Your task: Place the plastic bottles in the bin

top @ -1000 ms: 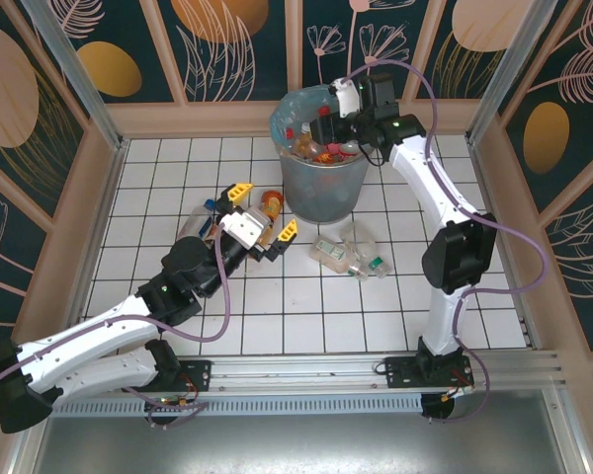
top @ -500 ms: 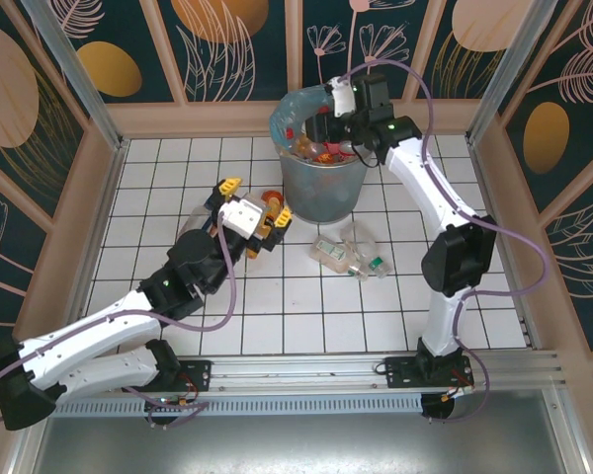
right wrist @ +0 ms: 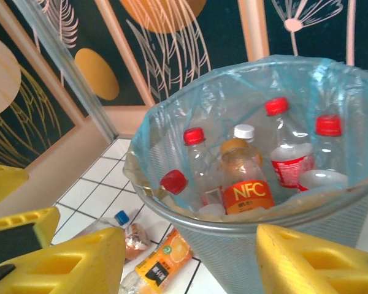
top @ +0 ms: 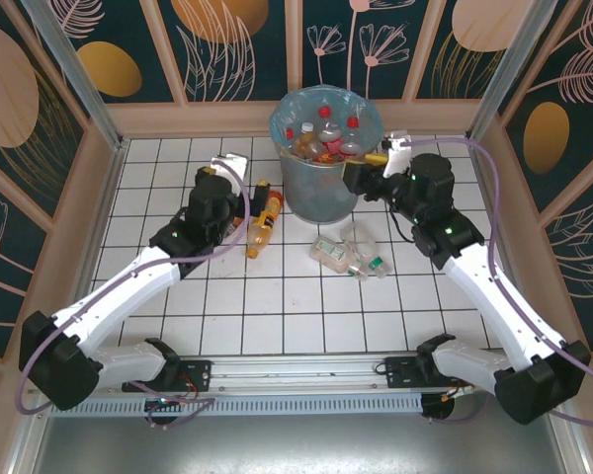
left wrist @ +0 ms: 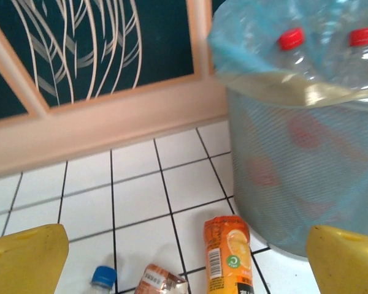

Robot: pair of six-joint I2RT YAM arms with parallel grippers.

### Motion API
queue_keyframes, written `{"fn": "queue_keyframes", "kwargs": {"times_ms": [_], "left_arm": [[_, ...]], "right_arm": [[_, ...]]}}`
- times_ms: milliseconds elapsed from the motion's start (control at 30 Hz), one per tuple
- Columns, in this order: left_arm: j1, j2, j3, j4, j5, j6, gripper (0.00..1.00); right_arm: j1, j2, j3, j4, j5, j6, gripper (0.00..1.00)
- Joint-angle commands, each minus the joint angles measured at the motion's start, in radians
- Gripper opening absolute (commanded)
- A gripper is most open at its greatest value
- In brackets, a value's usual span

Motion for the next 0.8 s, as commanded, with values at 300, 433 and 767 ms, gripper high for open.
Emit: {"fn": "queue_keyframes", "kwargs": {"times_ms": [300, 433, 767], "left_arm": [[0.099, 0.397, 0.12, -0.14, 0.228, -0.158, 0.99], [0.111, 0.458, 0.141, -0.125, 0.302, -0.171, 0.98], [0.111, 0.597, 0.167, -0.123, 0.412, -0.186, 0.94]], "right_arm": [[-0.002, -0.024, -0.018, 0.092, 0.051, 0.006, 0.59], [-0.002, -0.025, -0.021, 0.083, 0.062, -0.004, 0.6], [-0.002, -0.071, -0.059, 0.076, 0.148, -0.029, 0.6]]}}
